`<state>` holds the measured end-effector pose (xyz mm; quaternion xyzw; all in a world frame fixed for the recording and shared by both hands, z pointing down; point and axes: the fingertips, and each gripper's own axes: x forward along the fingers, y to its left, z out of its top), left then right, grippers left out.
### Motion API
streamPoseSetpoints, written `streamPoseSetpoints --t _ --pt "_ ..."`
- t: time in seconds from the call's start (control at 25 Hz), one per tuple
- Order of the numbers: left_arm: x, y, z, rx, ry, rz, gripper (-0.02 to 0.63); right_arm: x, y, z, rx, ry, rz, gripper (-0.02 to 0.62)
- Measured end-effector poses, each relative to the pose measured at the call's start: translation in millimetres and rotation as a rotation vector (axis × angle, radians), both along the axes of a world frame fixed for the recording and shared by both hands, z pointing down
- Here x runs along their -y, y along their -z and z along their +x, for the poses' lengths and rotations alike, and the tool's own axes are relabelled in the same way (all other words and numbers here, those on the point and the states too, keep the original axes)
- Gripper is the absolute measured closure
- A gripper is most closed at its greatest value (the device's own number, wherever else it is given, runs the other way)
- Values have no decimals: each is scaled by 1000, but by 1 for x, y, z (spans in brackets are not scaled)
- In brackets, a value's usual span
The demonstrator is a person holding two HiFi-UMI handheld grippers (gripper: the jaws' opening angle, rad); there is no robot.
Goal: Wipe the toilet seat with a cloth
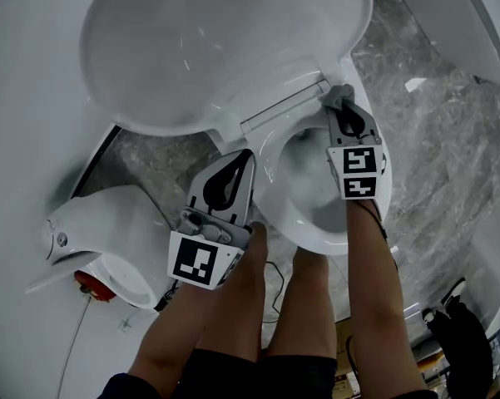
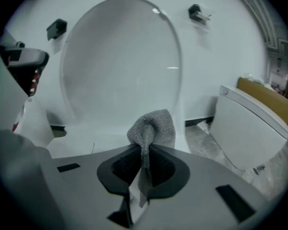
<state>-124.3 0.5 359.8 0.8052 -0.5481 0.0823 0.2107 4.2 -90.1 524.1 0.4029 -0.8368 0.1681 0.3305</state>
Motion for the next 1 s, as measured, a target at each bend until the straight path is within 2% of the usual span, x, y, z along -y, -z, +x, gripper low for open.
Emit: streamPoseSetpoints --t 0.12,0.24,0.32,0.36,0.4,0.44,0.52,0.64,0.84,0.92,1.0 --pt "-1 -1 -5 8 1 4 594 -38 -1 -69 55 220 -15 545" --pt "-3 -3 -12 22 4 1 594 -117 -2 -134 61 603 -28 545" --pt "-4 -4 -17 26 12 1 594 -172 0 -162 54 836 -25 545" --pt "-3 -3 -20 25 20 2 594 -191 0 -170 54 904 -25 545" --pt "-4 -4 -23 29 21 2 594 -201 0 -174 56 928 -30 545" --pt "-5 -4 -25 35 19 2 594 -202 -1 -174 62 910 -38 545" --pt "-5 -5 -29 39 22 2 594 -183 -3 -169 73 804 -46 545" --pt "-5 -5 -35 43 32 2 594 -123 -7 -142 64 555 -29 545" --pt "-8 -4 -40 39 42 2 594 -24 -4 -50 -12 159 36 545" --pt "-7 -3 -42 26 64 1 594 -1 -4 -5 -40 -12 47 545" --pt "-6 -2 -43 15 79 4 594 10 -4 30 -55 -139 62 543"
